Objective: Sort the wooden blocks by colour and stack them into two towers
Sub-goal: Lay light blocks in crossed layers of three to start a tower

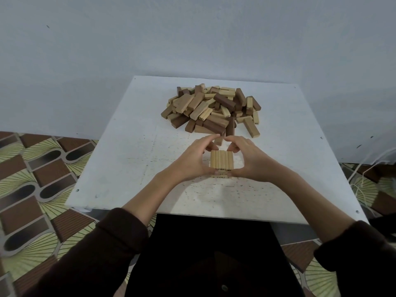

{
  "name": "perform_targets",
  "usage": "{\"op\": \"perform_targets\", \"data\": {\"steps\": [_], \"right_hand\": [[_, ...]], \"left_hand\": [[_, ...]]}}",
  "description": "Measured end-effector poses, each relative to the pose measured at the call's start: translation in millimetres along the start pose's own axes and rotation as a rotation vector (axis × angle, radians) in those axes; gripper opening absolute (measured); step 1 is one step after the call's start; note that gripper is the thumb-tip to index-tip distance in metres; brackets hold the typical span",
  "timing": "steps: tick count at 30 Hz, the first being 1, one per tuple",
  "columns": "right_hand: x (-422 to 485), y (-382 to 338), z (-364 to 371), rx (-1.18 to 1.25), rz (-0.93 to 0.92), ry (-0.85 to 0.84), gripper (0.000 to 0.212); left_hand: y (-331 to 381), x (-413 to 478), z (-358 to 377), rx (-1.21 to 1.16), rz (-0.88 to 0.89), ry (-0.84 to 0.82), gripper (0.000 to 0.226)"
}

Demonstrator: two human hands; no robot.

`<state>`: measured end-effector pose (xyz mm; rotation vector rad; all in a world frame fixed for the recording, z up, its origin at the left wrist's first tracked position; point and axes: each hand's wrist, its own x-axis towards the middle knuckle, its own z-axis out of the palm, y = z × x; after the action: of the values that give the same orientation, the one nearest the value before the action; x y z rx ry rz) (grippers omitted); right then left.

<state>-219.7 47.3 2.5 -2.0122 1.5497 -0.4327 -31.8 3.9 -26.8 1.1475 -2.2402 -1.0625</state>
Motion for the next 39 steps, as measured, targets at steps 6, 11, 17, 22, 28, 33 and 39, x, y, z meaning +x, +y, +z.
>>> {"op": "perform_targets", "data": {"steps": [6,11,17,22,28,33,39], "right_hand": [[2,1,4,-0.003,-0.007,0.002,0.088],[4,0,10,-0.009,-0.026,0.03,0.089],[7,3,13,-0.023,-0.027,0.047,0.088],[8,4,14,-0.015,-0.027,0.045,0.088],[8,6,16,-0.022,-0.022,0.054,0.083],[8,5,16,-0.018,-0.008,0.039,0.085],[0,10,16,0.059,0.022,0.054,0.096]], "left_hand": [[-2,0,3,0.001,0.013,-0.009,0.096],[-1,1,5,-0.013,0.023,-0.002,0.095],[-2,1,6,-0.028,0.023,0.002,0.098],[-2,2,7,-0.03,0.026,-0.004,0.098],[-3,2,8,-0.032,0.02,-0.004,0.096],[-2,1,10,-0.04,0.005,-0.005,0.096],[-6,-6,13,-0.036,-0.053,-0.019,0.11]]}}
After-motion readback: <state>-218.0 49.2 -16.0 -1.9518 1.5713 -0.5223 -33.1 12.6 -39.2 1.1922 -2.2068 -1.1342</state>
